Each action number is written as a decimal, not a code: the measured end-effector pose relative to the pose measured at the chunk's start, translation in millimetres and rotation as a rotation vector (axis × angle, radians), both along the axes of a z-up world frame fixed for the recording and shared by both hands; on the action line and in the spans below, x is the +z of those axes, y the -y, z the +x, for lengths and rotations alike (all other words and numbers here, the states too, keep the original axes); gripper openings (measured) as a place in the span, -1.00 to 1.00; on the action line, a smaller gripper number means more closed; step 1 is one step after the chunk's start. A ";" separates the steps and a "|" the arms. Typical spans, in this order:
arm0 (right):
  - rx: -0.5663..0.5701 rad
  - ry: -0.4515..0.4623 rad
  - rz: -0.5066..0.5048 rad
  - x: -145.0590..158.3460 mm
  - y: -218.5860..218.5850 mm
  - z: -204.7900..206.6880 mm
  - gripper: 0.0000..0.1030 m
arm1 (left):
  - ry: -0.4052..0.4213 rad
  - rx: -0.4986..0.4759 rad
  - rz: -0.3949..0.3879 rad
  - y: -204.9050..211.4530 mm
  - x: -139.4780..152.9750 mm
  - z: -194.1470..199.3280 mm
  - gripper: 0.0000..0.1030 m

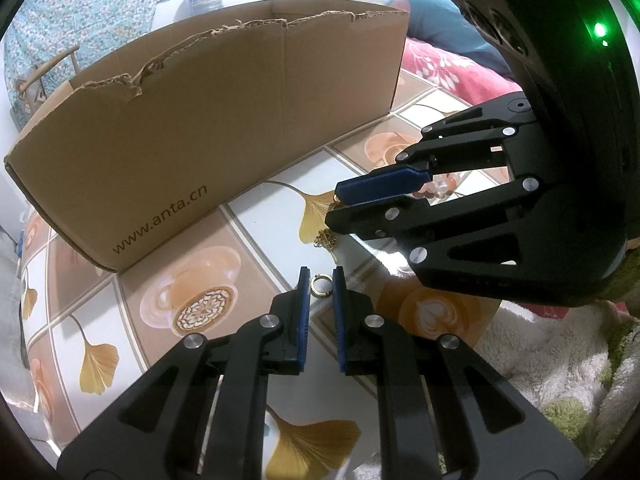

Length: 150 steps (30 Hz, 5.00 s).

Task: Organize jewelry
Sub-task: 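Lift the gold ring off the table with the left gripper, then carry the gold ring in the left gripper over the box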

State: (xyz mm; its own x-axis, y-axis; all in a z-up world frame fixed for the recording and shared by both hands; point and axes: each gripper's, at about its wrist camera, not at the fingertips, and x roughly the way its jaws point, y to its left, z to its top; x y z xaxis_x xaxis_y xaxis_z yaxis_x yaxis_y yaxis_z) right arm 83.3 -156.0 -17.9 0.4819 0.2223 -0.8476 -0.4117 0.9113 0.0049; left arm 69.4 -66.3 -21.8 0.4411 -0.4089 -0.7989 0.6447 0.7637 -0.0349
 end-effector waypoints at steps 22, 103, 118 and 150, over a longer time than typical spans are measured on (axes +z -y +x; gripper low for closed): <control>-0.033 0.017 0.095 16.0 19.3 -7.4 -0.83 | 0.009 -0.001 0.002 -0.1 -0.2 -0.1 -0.80; -0.089 0.061 0.284 40.2 51.3 -32.9 -0.83 | -0.012 0.003 0.040 12.3 6.2 -7.3 -0.94; -0.095 0.058 0.291 37.9 54.3 -32.1 -0.83 | -0.029 -0.010 0.063 21.7 0.0 -4.9 -0.67; -0.108 0.085 0.304 42.7 59.2 -35.2 -0.83 | 0.003 0.122 0.053 24.7 9.9 -17.7 -0.82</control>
State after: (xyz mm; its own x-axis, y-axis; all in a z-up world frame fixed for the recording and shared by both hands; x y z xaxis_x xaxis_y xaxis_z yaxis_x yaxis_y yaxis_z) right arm 48.1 -215.2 24.8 0.5823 0.4030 -0.7061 -0.3233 0.9117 0.2537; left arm 51.7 -91.0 -11.8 0.4871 -0.3097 -0.8166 0.5470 0.8371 0.0088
